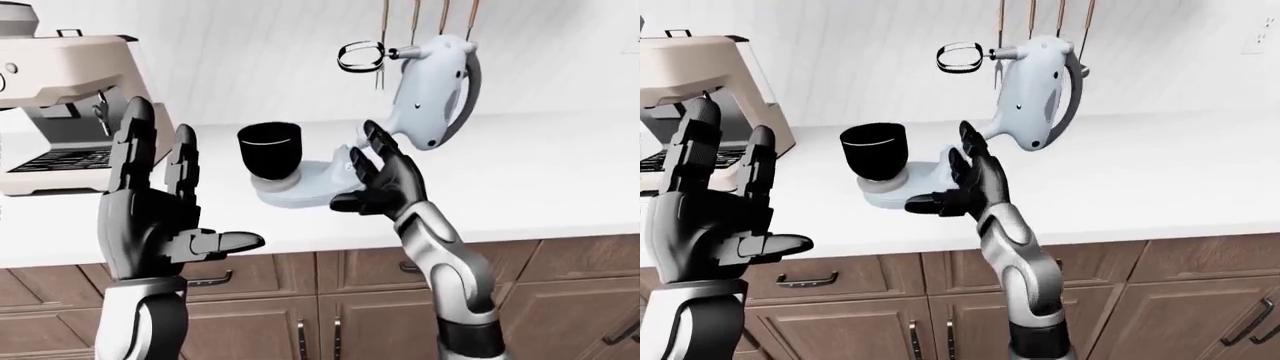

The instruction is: Open the stand mixer head.

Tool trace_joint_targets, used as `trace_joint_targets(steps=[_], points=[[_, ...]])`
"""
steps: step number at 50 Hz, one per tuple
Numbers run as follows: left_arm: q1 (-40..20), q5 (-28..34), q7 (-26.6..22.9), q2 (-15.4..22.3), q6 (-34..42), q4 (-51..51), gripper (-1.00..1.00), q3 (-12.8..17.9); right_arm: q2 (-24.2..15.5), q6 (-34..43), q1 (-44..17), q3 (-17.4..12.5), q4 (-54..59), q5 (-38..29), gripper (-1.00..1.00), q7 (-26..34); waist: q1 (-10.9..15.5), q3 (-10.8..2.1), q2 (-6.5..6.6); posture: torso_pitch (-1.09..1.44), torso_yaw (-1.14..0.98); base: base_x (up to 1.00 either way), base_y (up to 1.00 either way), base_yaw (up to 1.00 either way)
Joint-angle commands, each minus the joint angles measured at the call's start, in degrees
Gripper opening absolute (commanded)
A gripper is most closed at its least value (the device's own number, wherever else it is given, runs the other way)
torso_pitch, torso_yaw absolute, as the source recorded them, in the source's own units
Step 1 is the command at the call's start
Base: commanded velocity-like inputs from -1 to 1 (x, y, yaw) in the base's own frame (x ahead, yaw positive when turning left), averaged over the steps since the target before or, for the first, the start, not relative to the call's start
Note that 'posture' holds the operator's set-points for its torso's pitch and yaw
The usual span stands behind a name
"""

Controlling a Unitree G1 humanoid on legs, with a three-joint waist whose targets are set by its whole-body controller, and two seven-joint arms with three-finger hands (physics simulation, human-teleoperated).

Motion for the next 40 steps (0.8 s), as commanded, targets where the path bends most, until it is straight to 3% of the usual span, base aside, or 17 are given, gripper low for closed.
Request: trace_joint_targets(steps=[1,9,19,25,32,40], points=[[-1.08,0.07,-0.28,0.23,-1.36,-1.48,1.0,0.03,-0.34,1.61,-0.87,-0.3,-5.12,2.29,1.0,-1.04,-0.01,-0.29,0.13,-0.33,0.0,0.0,0.0,0.0],[-0.82,0.43,-0.49,0.02,-1.54,-1.6,1.0,-0.26,-3.21,10.22,3.58,-3.35,-22.64,9.89,1.0,-5.36,0.14,-0.26,-0.3,-0.33,0.0,0.0,0.0,0.0],[-0.68,0.48,-0.61,-0.04,-1.59,-1.68,1.0,-0.19,-8.22,14.59,8.28,-10.3,-35.03,22.33,1.0,-10.91,-0.12,-0.2,-0.71,-0.33,0.0,0.0,0.0,0.0],[-0.75,0.39,-0.6,0.03,-1.59,-1.6,1.0,-0.05,-10.75,13.2,10.23,-12.78,-36.61,27.32,1.0,-12.73,-0.37,-0.16,-0.88,-0.33,0.0,0.0,0.0,0.0],[-0.84,0.64,-0.66,-0.02,-1.58,-1.48,1.0,-0.23,-11.79,11.73,12.76,-13.6,-37.04,28.08,1.0,-12.07,-0.58,-0.14,-1.11,-0.33,0.0,0.0,0.0,0.0],[-1.05,0.45,-0.32,0.12,-1.17,-2.0,1.0,-0.14,-14.02,11.62,10.78,-15.36,-36.88,32.26,1.0,-14.9,-0.69,-0.08,-1.2,-0.33,0.0,0.0,0.0,0.0]])
